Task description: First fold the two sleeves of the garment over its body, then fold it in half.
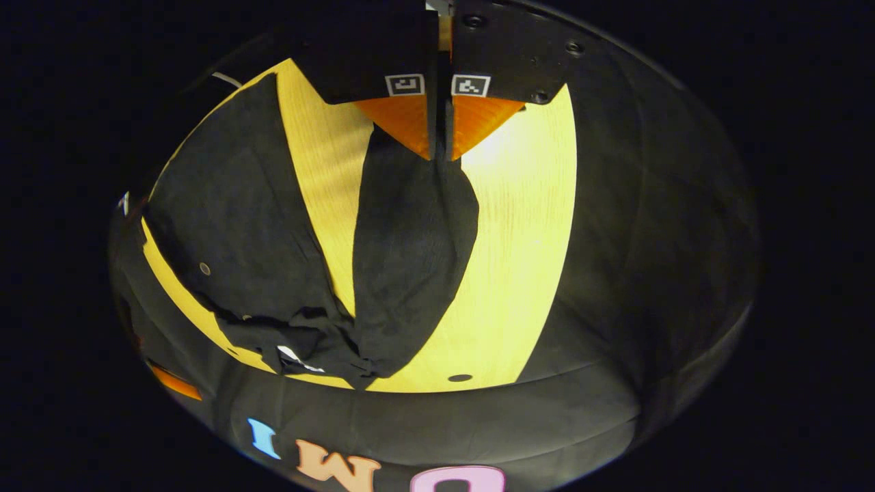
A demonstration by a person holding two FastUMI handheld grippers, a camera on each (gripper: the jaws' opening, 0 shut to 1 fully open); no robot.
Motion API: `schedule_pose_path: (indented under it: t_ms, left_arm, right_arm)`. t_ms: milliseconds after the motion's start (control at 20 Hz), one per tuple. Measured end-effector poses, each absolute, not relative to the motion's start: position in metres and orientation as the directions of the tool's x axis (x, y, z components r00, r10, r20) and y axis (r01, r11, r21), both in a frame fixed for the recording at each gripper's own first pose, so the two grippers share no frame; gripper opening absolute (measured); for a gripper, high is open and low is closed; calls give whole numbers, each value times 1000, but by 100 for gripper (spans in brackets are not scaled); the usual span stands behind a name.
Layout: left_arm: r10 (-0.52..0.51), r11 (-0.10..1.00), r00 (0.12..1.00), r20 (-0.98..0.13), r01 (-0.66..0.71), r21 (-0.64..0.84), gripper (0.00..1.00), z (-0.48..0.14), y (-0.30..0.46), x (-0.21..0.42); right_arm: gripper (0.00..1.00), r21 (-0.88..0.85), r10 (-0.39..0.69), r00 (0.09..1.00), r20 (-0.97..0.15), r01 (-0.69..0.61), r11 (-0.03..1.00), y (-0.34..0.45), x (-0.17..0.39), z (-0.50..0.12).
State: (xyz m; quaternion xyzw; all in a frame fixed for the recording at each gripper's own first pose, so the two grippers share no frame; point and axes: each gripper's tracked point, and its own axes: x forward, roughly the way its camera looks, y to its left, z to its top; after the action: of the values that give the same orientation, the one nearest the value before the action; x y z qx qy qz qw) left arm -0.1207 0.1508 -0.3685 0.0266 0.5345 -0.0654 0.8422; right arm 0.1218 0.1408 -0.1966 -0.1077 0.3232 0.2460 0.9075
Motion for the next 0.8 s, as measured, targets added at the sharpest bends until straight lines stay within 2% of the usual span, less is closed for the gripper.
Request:
schedule_pose_path:
  t_ms: [150, 300, 800]
  left_arm:
    - [-58, 994, 420, -906, 107, -14, 0, -371, 150, -122]
    - [-3, 994, 461, -887, 101, 49, 0, -359, 150, -111]
    - [-46, 990, 656, -753, 129, 52, 0, -257, 91, -12]
  right_arm:
    - [97, -31, 372, 665, -648, -511, 859, 132, 118, -198]
    - [98, -35, 364, 670, -647, -503, 864, 118, 118, -192]
    - [98, -22, 371, 680, -633, -495, 869, 75, 116, -183]
